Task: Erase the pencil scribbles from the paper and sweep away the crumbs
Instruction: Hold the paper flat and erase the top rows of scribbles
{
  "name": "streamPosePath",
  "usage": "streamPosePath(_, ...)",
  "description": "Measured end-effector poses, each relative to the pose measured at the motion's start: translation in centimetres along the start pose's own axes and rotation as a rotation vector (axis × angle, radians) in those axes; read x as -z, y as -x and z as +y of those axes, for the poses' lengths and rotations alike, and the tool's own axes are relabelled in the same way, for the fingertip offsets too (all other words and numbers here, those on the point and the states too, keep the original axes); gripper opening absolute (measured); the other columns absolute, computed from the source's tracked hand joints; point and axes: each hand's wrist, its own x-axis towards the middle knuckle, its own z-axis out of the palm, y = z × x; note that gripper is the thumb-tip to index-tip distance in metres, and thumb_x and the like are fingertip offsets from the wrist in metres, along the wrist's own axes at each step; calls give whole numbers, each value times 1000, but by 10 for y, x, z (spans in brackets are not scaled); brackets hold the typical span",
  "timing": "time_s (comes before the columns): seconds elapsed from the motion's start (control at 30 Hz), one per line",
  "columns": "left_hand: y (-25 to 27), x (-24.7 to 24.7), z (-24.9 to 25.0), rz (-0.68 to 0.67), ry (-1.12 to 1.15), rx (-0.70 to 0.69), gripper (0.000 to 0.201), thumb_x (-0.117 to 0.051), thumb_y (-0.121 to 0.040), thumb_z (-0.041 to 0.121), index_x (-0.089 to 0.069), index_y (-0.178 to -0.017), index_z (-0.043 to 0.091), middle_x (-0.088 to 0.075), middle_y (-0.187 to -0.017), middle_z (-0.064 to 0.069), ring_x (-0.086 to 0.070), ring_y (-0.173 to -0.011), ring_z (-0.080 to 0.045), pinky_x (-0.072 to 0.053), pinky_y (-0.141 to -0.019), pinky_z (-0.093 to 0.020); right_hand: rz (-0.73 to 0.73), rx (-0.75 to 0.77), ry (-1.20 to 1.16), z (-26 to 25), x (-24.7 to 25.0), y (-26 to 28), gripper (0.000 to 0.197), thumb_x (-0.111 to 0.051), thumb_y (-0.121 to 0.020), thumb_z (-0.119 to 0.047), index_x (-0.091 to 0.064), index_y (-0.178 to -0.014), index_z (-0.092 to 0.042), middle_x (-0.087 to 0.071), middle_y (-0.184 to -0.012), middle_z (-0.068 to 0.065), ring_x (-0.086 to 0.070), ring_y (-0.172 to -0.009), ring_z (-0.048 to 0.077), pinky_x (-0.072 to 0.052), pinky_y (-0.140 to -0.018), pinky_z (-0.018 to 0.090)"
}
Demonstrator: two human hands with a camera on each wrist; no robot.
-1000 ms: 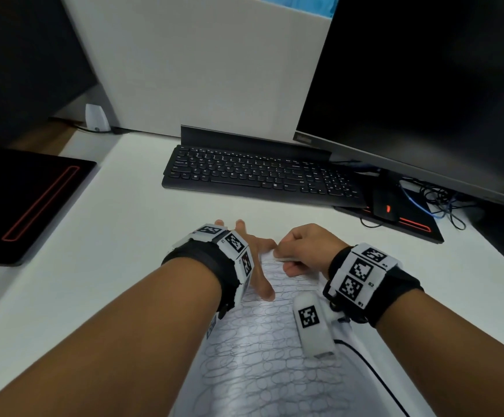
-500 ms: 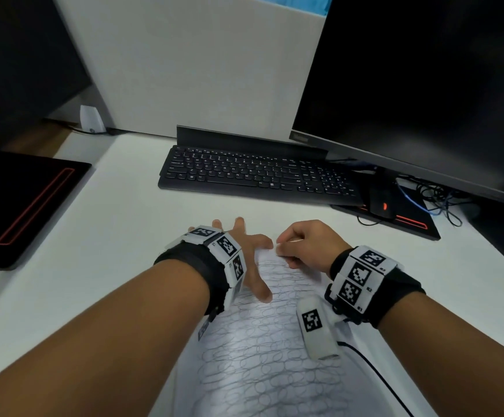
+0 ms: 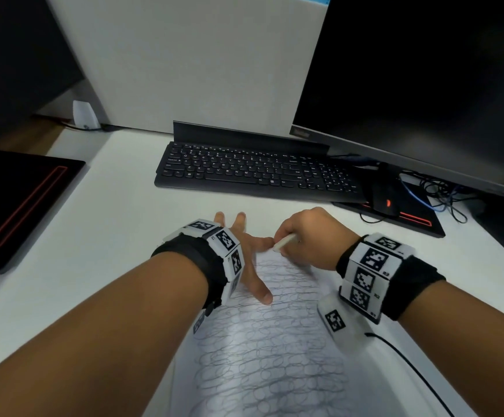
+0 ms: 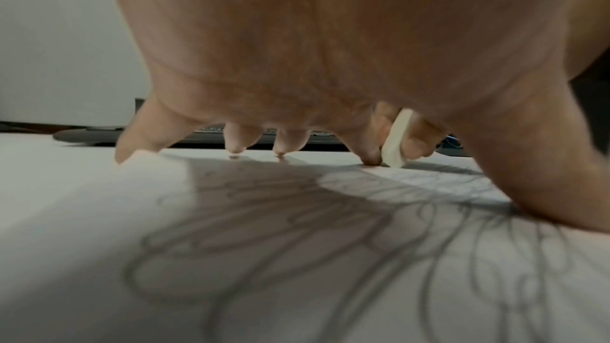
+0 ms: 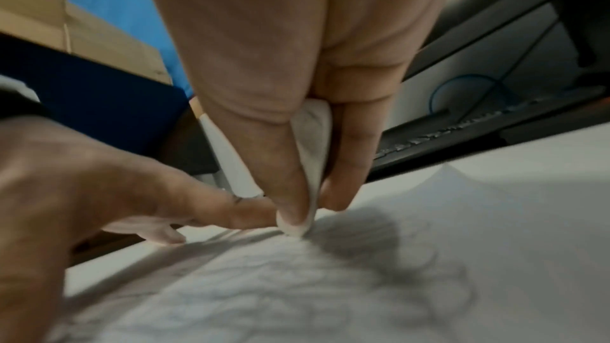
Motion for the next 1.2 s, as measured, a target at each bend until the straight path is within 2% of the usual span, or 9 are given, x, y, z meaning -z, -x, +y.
streamPosePath(0.17, 0, 0, -2, -7, 22, 5, 107, -75, -63, 70, -9, -146, 60, 16, -163, -4, 26, -142, -44, -6, -111, -73, -56, 79, 118, -11, 0, -2, 18, -61, -80, -10, -71, -83, -24, -62, -78, -11, -61, -81, 12, -52, -69, 25)
streamPosePath(0.3, -1, 0, -2, 9, 20, 3, 106, -79, -60, 68, -18, -147, 56, 5, -163, -5, 18, -144, -45, -11, -112, -70, -56, 66, 105, -10, 5, -3, 19, -61, -82, -10, -72, -88, -25, -54, -75, -15, -55, -76, 8, -40, -59, 18)
streamPosePath(0.57, 2, 0, -2, 43, 38, -35, 103, -82, -58, 65, -26, -144, 53, -20, -150, -1, -1, -145, -40, -25, -108, -68, -53, 82, 107, -8, 3, -3, 17, -61, -84, -11, -72, -89, -24, -64, -92, -6, -57, -88, 12, -47, -74, 24)
streamPosePath(0.77, 2, -2, -4, 91, 77, -66, 99, -85, -54, 63, -36, -138, 46, -33, -131, 1, -22, -136, -32, -37, -103, -60, -44, 81, 124, -7, 3, -3, 21, -60, -86, -12, -74, -99, -22, -50, -75, -14, -52, -84, 11, -37, -61, 19)
streamPosePath(0.93, 9, 2, -4, 108, 99, -60, 89, -82, -64, 59, -39, -140, 43, -39, -137, 2, -29, -137, -26, -34, -103, -47, -53, 68, 143, -8, 4, -9, 18, -64, -84, -14, -73, -98, -21, -55, -84, -10, -57, -87, 13, -43, -70, 23)
streamPosePath(1.0, 11, 2, -9, 192, 219, -43, 57, -79, -72, 53, -55, -122, 41, -52, -123, 10, -46, -124, -18, -37, -99, -36, -50, 69, 147, -8, 3, -11, 17, -62, -84, -13, -73, -95, -20, -54, -85, -9, -57, -90, 14, -41, -71, 23)
streamPosePath(1.07, 13, 4, -14, 338, 296, -8, 15, -74, -80, 45, -66, -84, 33, -62, -96, 16, -59, -104, -14, -46, -93, -35, -45, 76, 146, -7, 3, -12, 17, -60, -85, -12, -73, -94, -18, -55, -84, -9, -57, -91, 14, -39, -70, 21)
streamPosePath(1.13, 13, 3, -16, 389, 267, 13, 31, -70, -82, 51, -62, -65, 26, -63, -79, 13, -63, -89, -14, -51, -80, -30, -42, 80, 137, -6, 3, -11, 18, -58, -85, -11, -72, -93, -17, -56, -82, -9, -55, -88, 13, -38, -66, 20)
streamPosePath(1.2, 17, 2, -13, 360, 196, 11, 30, -68, -81, 58, -68, -77, 29, -67, -90, 12, -61, -89, -13, -47, -74, -26, -53, 87, 147, -6, 4, -11, 18, -58, -85, -11, -72, -94, -19, -59, -85, -7, -54, -86, 13, -38, -67, 21)
